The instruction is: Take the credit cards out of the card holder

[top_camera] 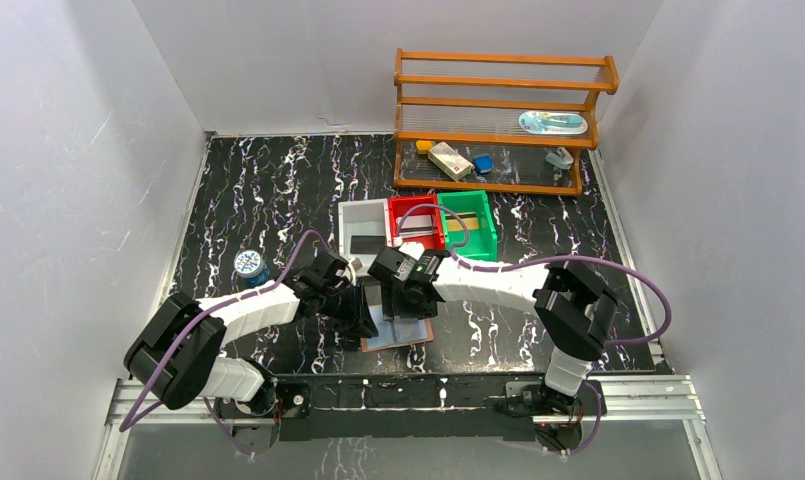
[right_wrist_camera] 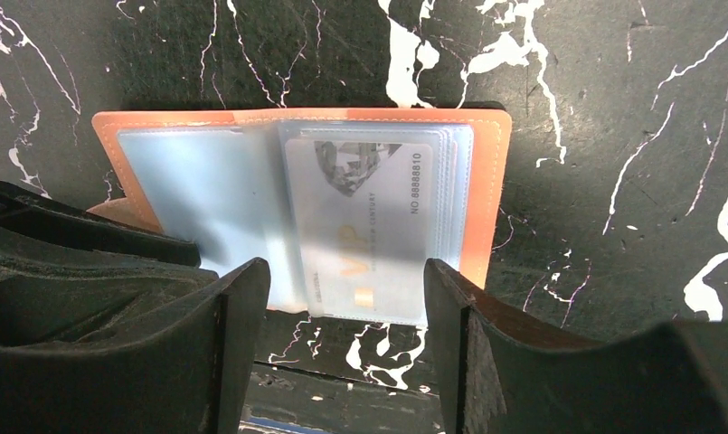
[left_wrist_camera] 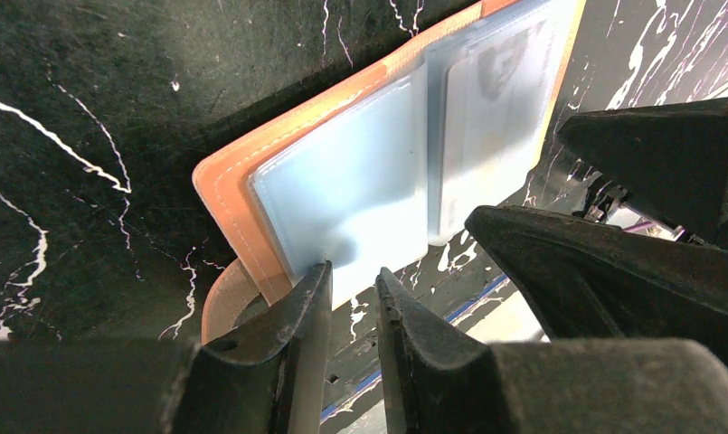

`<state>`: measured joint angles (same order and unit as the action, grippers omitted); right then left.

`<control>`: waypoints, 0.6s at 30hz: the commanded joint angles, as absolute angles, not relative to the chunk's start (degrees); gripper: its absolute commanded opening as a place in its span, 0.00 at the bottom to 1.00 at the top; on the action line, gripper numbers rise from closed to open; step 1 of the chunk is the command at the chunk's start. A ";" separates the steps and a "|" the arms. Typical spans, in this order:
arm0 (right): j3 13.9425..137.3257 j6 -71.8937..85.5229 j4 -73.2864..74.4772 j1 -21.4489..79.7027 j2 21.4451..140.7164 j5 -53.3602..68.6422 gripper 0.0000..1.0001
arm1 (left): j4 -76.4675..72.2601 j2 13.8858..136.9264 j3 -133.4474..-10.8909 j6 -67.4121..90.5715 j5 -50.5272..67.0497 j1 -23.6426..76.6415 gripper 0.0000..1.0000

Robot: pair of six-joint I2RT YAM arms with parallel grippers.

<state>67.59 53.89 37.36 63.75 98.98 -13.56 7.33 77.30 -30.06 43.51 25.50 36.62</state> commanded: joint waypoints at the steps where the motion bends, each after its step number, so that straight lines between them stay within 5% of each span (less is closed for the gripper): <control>1: 67.65 54.47 37.10 63.63 100.70 -13.74 0.72 | 9.49 77.54 -30.39 42.74 24.43 36.86 0.24; 18: 66.07 54.49 36.45 63.63 103.89 -12.60 0.75 | 9.43 77.92 -30.48 42.65 24.43 36.83 0.24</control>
<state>67.48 53.87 37.01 63.75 101.54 -12.95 7.33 77.30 -30.06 43.51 25.52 36.62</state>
